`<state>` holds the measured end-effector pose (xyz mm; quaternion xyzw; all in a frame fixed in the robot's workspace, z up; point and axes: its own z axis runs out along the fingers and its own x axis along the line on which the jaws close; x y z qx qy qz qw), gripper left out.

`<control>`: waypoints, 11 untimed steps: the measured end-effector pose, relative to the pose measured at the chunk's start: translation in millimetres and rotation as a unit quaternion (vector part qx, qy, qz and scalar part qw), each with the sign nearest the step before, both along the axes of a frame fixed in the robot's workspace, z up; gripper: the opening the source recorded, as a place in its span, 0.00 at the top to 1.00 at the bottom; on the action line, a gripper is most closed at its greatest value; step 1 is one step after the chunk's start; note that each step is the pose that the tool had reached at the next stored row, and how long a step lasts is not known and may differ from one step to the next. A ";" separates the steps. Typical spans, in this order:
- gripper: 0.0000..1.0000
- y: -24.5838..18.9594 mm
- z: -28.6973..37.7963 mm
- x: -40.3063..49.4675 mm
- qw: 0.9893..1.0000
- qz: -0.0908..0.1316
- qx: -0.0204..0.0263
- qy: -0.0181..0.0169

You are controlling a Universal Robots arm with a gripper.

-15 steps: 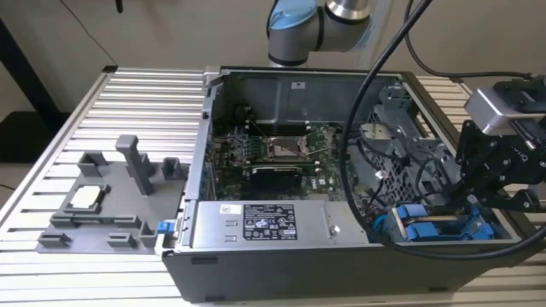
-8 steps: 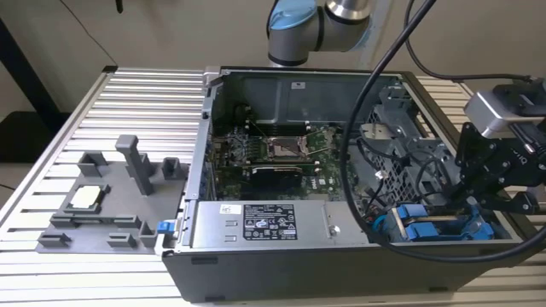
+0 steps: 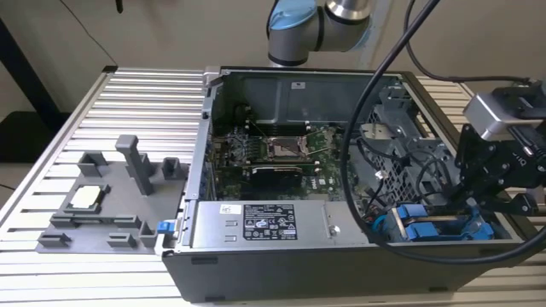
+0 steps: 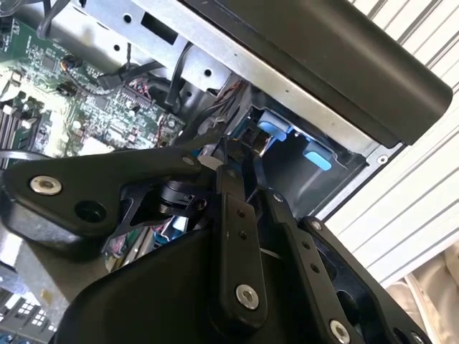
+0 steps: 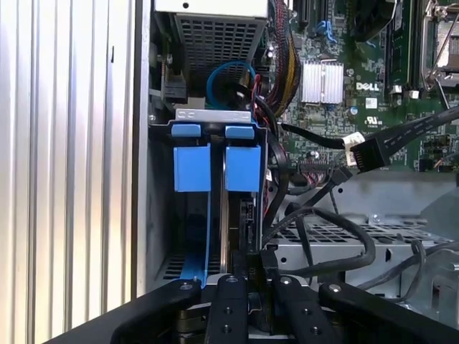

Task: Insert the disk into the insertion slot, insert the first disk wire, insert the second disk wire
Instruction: 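Insert the first disk wire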

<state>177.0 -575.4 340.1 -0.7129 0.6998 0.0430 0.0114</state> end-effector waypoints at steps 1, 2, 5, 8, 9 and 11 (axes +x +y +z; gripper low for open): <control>0.81 0.0 -0.4 0.0 1.000 0.000 0.000 0.000; 0.81 0.0 -1.1 0.0 1.000 0.000 0.000 0.000; 0.81 0.0 -5.4 0.0 1.000 0.000 -0.001 -0.001; 0.81 -0.1 -6.6 0.0 1.000 0.000 0.000 -0.001; 0.81 0.0 -7.0 0.0 1.000 0.000 0.000 -0.001; 0.80 0.0 -7.6 -0.1 1.000 0.000 0.001 -0.001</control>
